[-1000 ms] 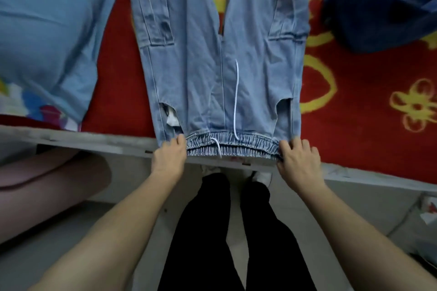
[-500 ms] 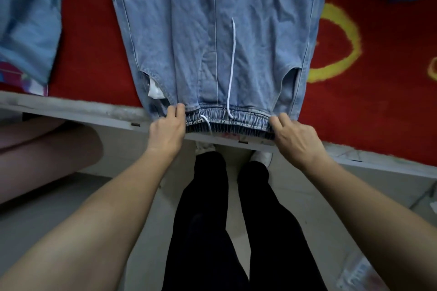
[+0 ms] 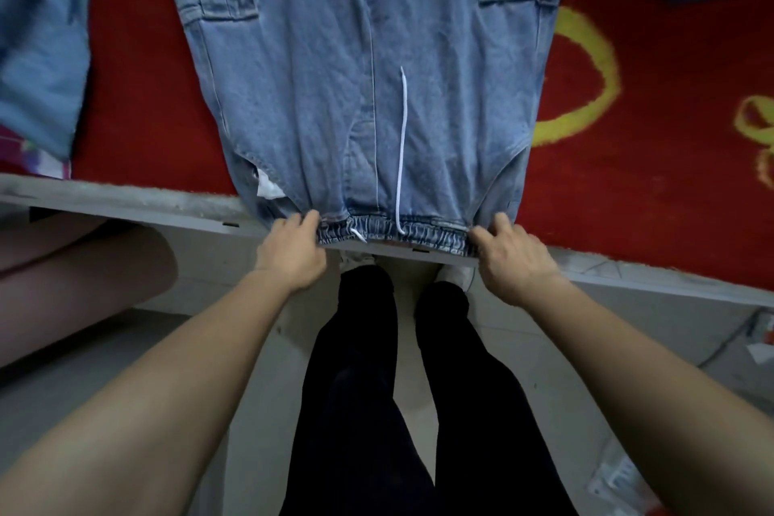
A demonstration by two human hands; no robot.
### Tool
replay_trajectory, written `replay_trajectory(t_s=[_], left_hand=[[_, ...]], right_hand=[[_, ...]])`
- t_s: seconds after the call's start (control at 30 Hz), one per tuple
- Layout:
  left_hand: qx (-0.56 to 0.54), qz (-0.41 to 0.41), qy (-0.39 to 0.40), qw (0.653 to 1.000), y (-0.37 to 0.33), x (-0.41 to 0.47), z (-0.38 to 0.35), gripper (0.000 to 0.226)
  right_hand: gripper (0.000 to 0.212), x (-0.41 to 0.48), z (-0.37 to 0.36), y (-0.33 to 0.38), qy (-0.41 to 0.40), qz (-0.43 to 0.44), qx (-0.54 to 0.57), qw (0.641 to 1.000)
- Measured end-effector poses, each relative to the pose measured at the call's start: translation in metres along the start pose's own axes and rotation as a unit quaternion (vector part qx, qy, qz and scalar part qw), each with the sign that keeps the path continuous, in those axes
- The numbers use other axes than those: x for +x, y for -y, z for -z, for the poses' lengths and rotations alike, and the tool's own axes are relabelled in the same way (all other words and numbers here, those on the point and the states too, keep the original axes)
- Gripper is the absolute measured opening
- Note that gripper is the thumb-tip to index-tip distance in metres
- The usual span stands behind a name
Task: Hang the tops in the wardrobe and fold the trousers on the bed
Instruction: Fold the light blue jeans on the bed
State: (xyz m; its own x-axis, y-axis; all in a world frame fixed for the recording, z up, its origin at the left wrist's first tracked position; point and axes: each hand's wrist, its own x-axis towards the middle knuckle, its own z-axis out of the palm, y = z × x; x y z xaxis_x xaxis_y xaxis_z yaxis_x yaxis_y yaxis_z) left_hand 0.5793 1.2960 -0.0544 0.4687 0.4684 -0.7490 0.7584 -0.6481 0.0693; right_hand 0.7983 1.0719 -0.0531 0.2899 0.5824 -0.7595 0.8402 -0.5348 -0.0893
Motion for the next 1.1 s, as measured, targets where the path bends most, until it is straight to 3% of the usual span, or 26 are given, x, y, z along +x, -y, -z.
replay_trajectory(t_s=[0.1, 0.17, 0.2, 0.27, 0.43, 0.53, 0.6, 0.67, 0.73, 0.8, 0.83, 0.9, 1.0, 1.1], left_hand=[[-0.168, 0.073, -0.132, 0.974, 0.006, 0.012, 0.016, 0.014], [-0.261, 0.208, -0.253, 0.908, 0.005, 0.021, 0.027, 0.017], [-0.300, 0.281, -0.278, 0.868, 0.005, 0.027, 0.032, 0.023], [-0.357, 0.372, -0.250, 0.820, 0.012, 0.040, 0.039, 0.035], [-0.352, 0.403, -0.215, 0.817, 0.042, 0.054, 0.044, 0.032], [-0.309, 0.423, -0.228, 0.821, 0.040, 0.055, 0.047, 0.036], [-0.244, 0.386, -0.286, 0.843, 0.027, 0.055, 0.054, 0.049], [-0.169, 0.269, -0.348, 0.882, 0.020, 0.058, 0.058, 0.061], [-0.070, 0.132, -0.288, 0.946, 0.021, 0.064, 0.054, 0.065], [-0.006, 0.086, -0.152, 0.985, 0.028, 0.069, 0.049, 0.065], [0.001, 0.096, -0.109, 0.989, 0.031, 0.071, 0.048, 0.066], [-0.015, 0.124, -0.102, 0.987, 0.027, 0.073, 0.049, 0.065], [-0.049, 0.129, -0.196, 0.971, 0.007, 0.067, 0.051, 0.061], [-0.044, 0.026, -0.242, 0.969, -0.012, 0.059, 0.037, 0.065]], right_hand=[[0.069, 0.015, 0.042, 0.007, 0.043, -0.047, 0.068, 0.996], [0.086, 0.030, 0.060, 0.007, -0.004, -0.153, 0.219, 0.964], [0.086, 0.038, 0.064, 0.007, -0.039, -0.203, 0.276, 0.938], [0.077, 0.050, 0.065, 0.009, -0.074, -0.257, 0.332, 0.904], [0.056, 0.054, 0.050, 0.013, -0.105, -0.337, 0.400, 0.846], [0.057, 0.056, 0.053, 0.017, -0.209, -0.373, 0.402, 0.810], [0.065, 0.057, 0.060, 0.023, -0.308, -0.328, 0.314, 0.836], [0.071, 0.062, 0.067, 0.027, -0.371, -0.240, 0.237, 0.865], [0.069, 0.071, 0.069, 0.021, -0.323, -0.157, 0.157, 0.920], [0.071, 0.083, 0.065, 0.006, -0.172, -0.123, 0.093, 0.973], [0.073, 0.088, 0.063, -0.002, -0.104, -0.119, 0.091, 0.983], [0.077, 0.096, 0.063, -0.011, -0.042, -0.123, 0.109, 0.986], [0.078, 0.096, 0.062, -0.013, -0.061, -0.109, 0.138, 0.982], [0.079, 0.090, 0.056, -0.021, -0.086, -0.085, 0.099, 0.988]])
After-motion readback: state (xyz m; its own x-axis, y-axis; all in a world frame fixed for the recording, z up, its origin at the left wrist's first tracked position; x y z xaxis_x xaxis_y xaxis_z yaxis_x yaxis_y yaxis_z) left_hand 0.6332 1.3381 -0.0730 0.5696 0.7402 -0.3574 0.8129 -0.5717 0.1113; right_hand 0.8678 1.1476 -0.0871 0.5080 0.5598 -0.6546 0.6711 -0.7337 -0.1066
